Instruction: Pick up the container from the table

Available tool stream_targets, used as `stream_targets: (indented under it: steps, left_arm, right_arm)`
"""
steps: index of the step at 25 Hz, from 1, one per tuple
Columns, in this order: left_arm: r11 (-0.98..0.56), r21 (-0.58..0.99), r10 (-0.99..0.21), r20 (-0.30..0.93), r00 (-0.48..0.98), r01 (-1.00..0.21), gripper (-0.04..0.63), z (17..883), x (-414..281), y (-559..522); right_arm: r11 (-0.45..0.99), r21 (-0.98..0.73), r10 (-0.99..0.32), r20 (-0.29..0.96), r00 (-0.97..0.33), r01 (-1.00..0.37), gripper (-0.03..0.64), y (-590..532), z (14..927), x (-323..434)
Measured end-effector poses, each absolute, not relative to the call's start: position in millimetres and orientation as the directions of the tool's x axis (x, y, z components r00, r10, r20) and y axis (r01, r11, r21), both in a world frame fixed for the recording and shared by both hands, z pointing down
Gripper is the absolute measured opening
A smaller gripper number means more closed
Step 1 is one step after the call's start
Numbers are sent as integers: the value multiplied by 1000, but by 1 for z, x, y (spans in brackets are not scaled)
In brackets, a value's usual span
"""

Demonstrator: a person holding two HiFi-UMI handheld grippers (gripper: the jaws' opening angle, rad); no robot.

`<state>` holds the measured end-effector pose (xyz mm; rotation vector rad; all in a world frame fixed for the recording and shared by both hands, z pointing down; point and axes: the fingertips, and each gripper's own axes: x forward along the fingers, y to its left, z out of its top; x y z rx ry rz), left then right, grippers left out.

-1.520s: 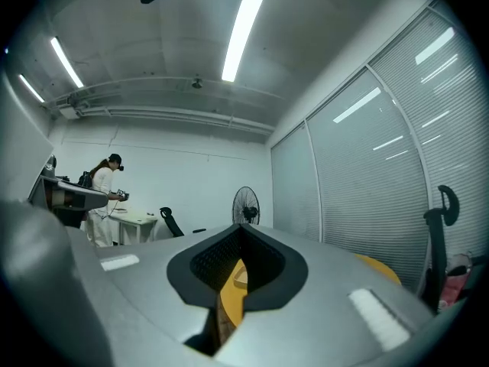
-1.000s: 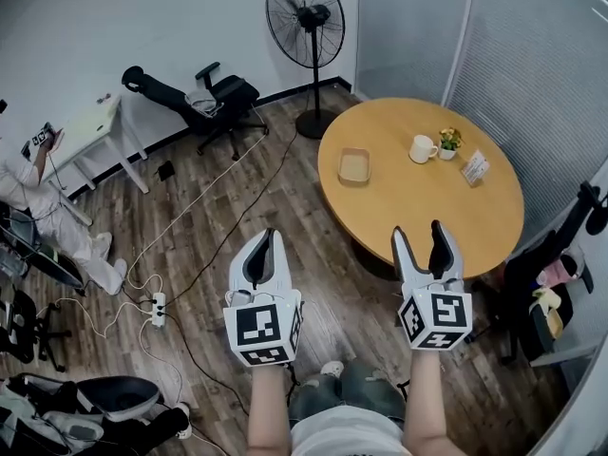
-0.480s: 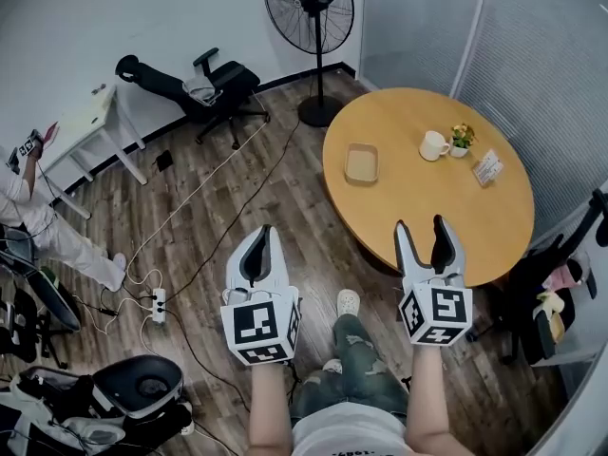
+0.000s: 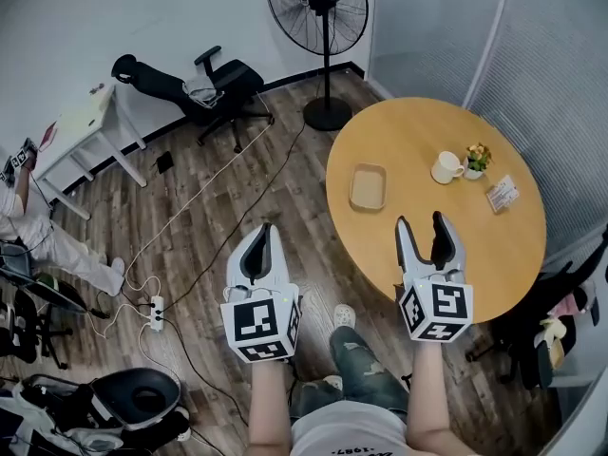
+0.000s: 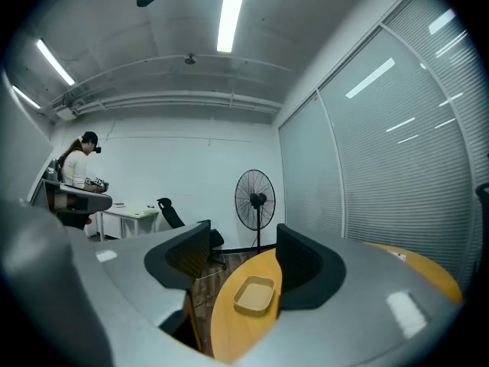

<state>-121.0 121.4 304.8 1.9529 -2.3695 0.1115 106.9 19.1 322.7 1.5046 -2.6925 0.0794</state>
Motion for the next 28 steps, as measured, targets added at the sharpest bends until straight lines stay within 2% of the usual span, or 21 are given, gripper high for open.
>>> stream_targets:
  steps: [15,28]
  left_arm:
    - [207,-30,-972,106,-209,-978,0,292,-155,-41]
    - [205,-34,-961,182,-207,-978,0,323,-164,-101]
  right_arm:
    - [542,-26,-836,90,-542,-840,276,-151,316,67]
    - [526,-62,-830,179,-528,-848,275,-209,358,65]
